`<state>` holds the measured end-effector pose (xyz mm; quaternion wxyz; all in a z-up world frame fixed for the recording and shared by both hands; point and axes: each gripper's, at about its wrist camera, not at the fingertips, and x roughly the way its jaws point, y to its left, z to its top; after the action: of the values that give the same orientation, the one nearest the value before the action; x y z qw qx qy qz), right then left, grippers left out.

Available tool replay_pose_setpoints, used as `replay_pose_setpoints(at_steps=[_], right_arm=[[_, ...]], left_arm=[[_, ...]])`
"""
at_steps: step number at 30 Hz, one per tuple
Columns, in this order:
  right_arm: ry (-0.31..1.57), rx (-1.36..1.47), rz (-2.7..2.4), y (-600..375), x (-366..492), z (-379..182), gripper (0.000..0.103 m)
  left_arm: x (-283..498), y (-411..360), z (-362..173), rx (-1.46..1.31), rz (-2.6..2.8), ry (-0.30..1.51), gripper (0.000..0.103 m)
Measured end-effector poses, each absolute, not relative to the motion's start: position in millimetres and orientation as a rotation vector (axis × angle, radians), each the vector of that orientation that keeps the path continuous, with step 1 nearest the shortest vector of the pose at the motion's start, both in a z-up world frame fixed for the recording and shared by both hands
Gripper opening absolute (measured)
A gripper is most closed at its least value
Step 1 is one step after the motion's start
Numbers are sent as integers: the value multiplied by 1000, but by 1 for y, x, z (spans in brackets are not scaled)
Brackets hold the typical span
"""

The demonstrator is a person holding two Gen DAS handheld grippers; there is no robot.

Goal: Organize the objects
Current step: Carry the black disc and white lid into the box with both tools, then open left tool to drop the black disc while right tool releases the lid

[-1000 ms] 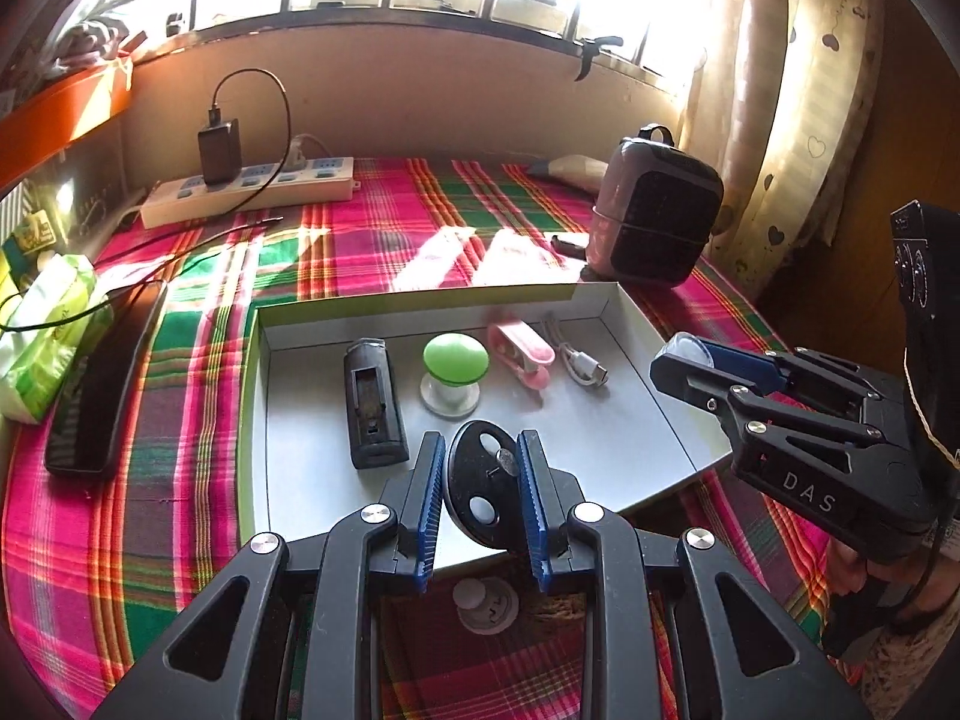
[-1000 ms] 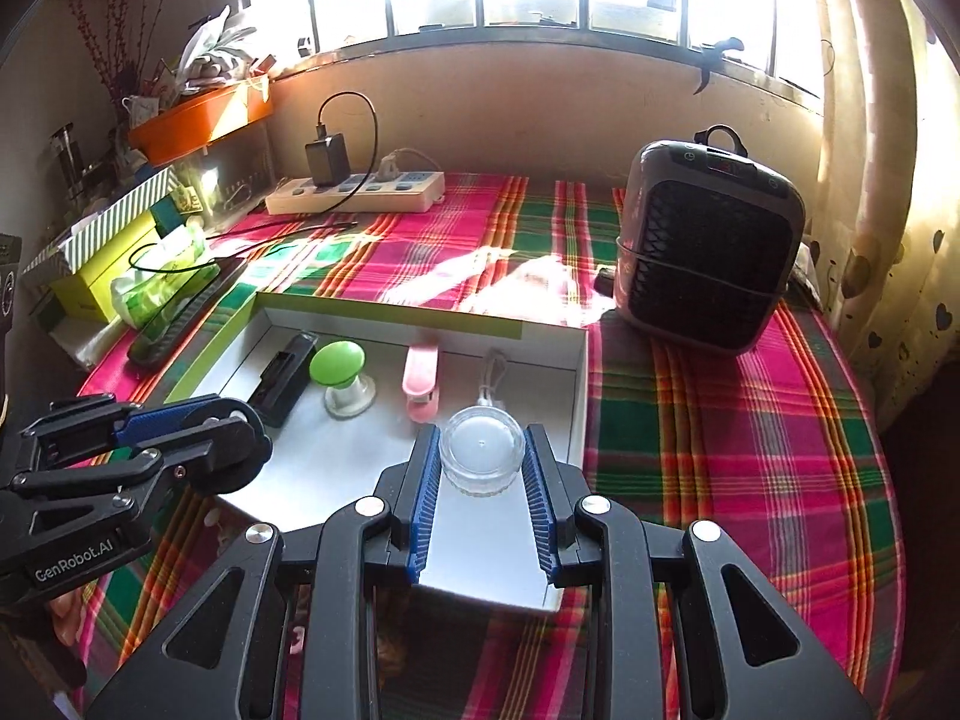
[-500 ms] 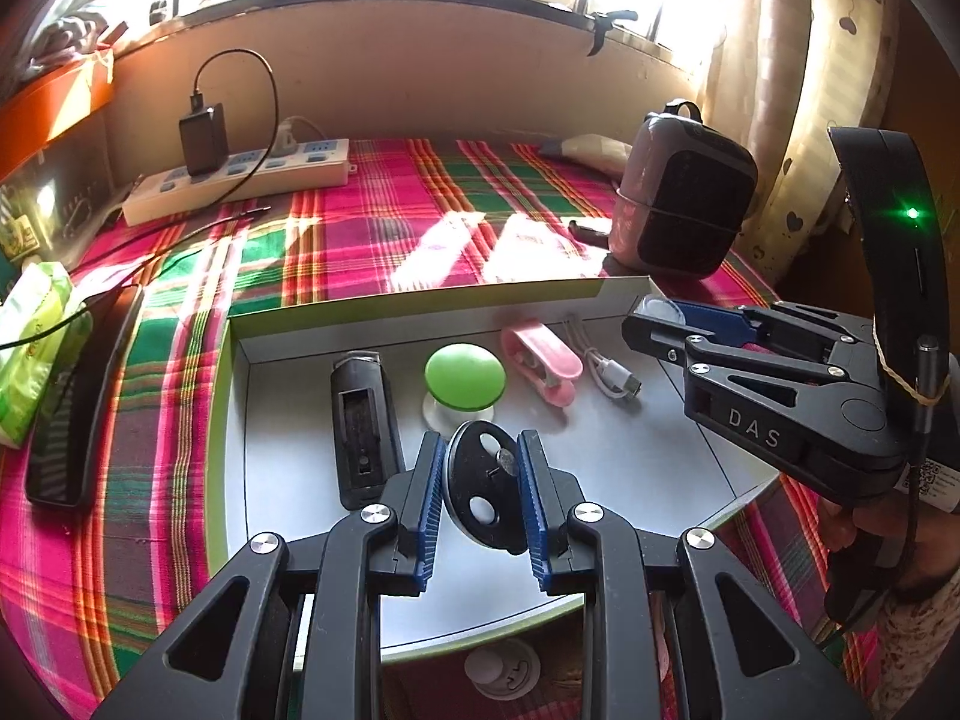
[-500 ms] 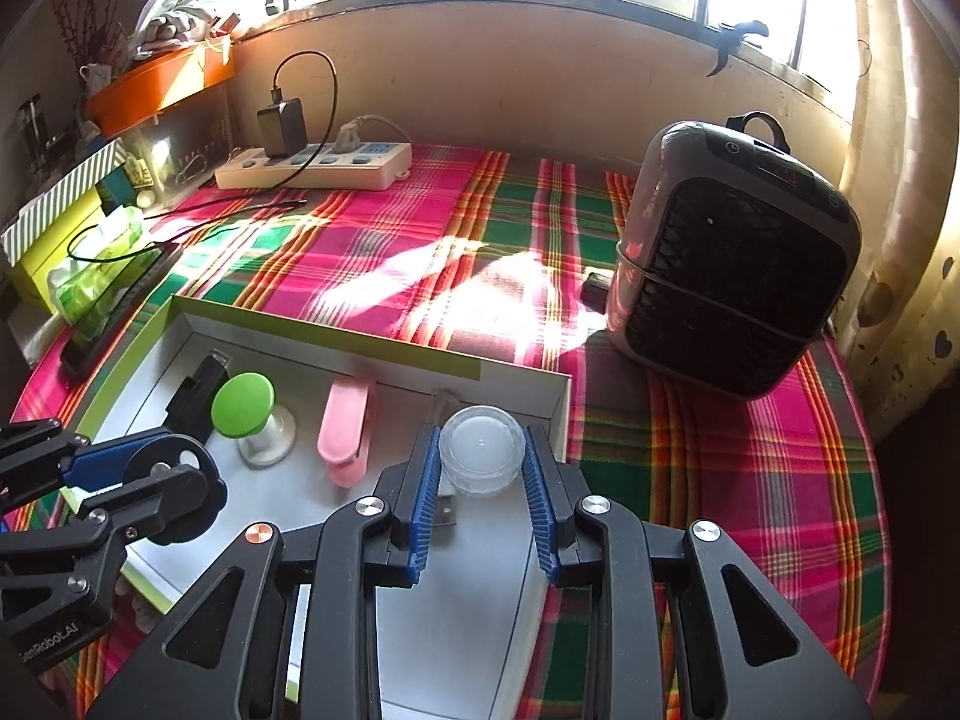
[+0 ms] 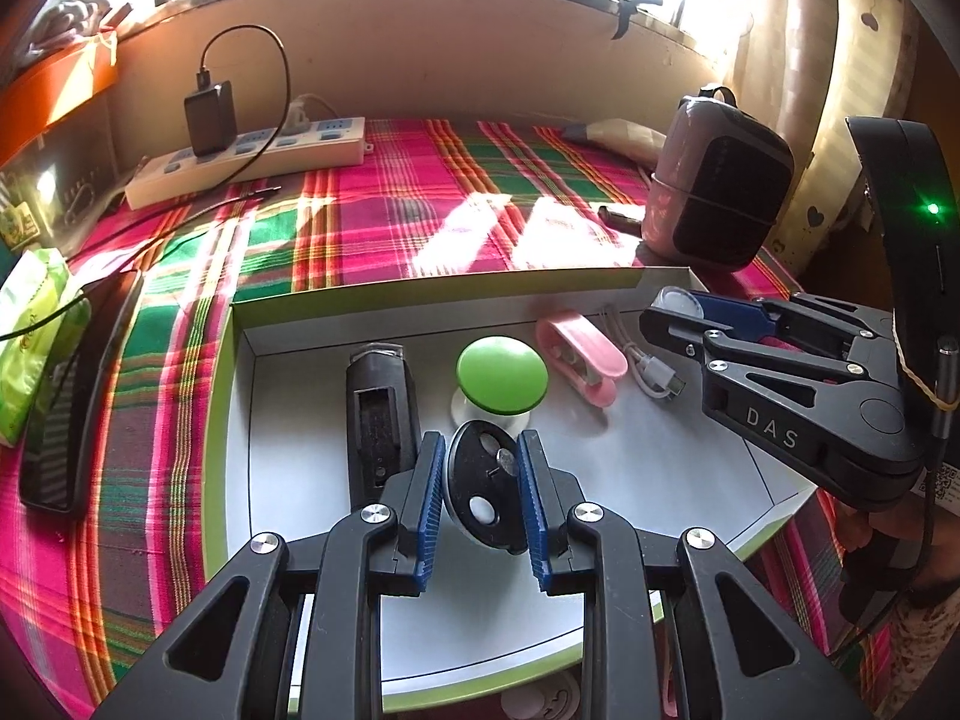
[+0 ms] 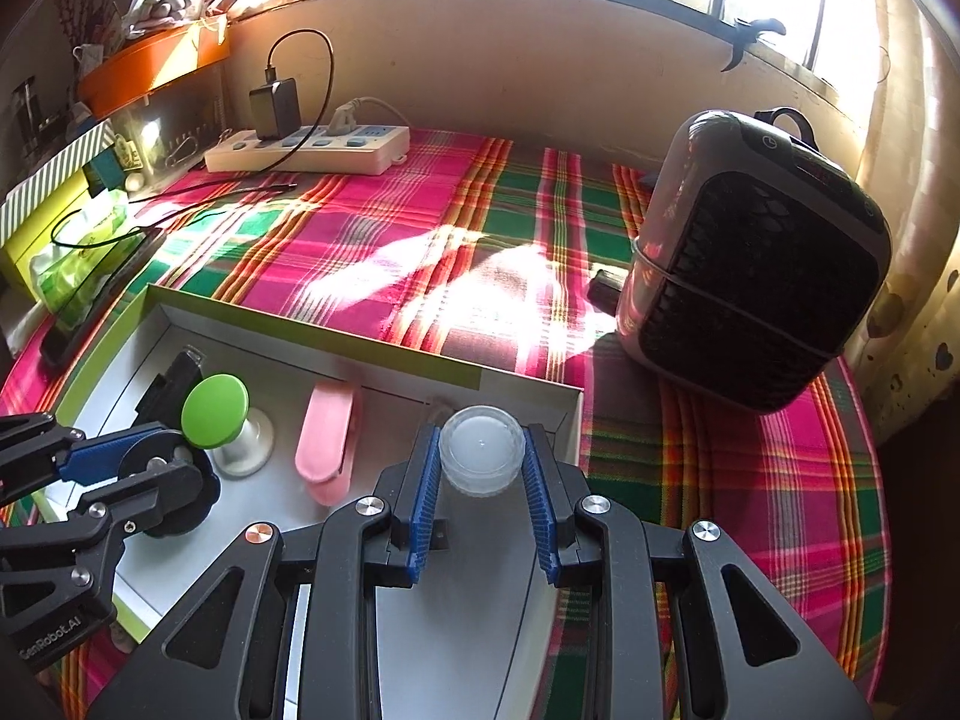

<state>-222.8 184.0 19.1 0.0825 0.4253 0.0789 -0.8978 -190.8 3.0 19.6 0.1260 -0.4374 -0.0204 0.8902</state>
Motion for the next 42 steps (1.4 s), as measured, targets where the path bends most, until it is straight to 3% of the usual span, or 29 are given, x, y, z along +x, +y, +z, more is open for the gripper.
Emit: replay_pose_setpoints(at_steps=[25, 34, 39, 42], right_arm=[[164, 1273, -2643, 183, -226, 13, 29], [173, 1270, -2651, 183, -225, 13, 29], [171, 1261, -2658, 183, -223, 15, 39], [170, 1251, -2662, 183, -220, 16, 39]], left_arm=[[-196, 1, 16, -1278, 2613, -35, 24], [-195, 2, 16, -1280, 2607, -25, 33], [-194, 3, 17, -1286, 2606, -36, 35], [-193, 3, 17, -1289, 2605, -38, 36]])
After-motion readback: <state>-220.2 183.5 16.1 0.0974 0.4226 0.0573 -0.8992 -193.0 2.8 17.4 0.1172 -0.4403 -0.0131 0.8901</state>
